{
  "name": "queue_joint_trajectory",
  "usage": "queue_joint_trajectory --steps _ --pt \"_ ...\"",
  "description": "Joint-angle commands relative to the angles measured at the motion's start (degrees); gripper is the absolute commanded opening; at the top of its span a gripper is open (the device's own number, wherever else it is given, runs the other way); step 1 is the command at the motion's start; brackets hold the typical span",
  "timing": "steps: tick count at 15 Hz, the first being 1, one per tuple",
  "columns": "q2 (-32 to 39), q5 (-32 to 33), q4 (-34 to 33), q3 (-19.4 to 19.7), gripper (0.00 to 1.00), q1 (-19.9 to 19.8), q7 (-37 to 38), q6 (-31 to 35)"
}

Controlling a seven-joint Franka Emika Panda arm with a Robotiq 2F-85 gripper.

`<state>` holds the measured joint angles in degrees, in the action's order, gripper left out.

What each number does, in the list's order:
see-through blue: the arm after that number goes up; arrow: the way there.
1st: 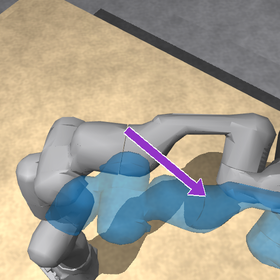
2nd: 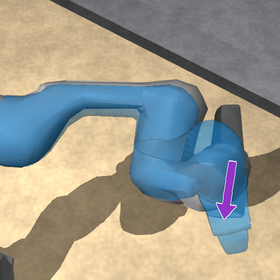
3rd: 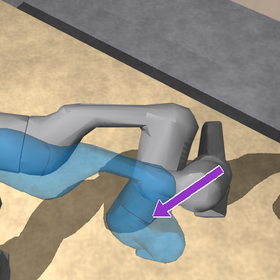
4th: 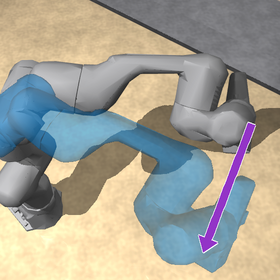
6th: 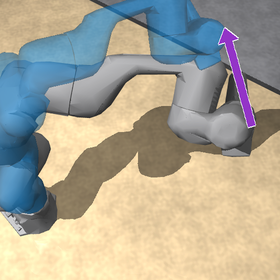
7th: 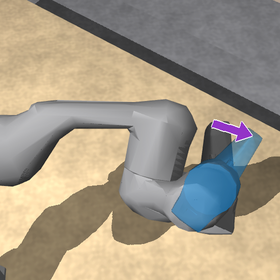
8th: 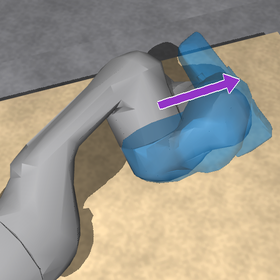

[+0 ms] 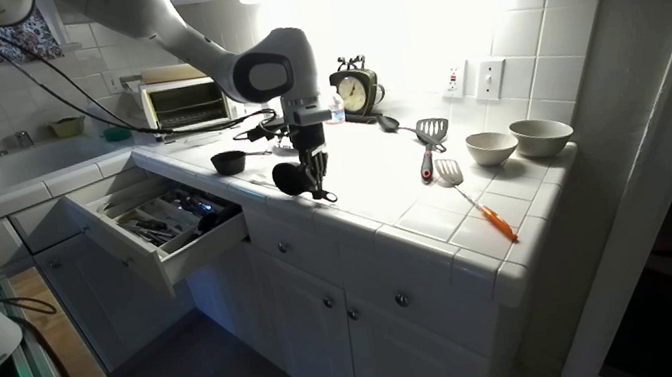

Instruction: Take the pot out of the other then move the pot on the right to the right

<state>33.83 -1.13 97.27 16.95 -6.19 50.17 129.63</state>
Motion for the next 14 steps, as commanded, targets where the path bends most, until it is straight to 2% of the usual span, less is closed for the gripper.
queue_joint_trajectory --steps 1,8,10,14 --pt "1.5 1.0 -4.5 -0.2 0.01 0.2 1.5 -7.7" --pt "1.2 2.7 -9.6 -0.9 0.01 1.8 2.6 -18.3" --pt "1.6 2.9 -11.1 -1.1 0.01 2.4 4.4 -18.8" --pt "1.9 3.0 -11.6 -1.5 0.01 3.4 8.9 -15.3"
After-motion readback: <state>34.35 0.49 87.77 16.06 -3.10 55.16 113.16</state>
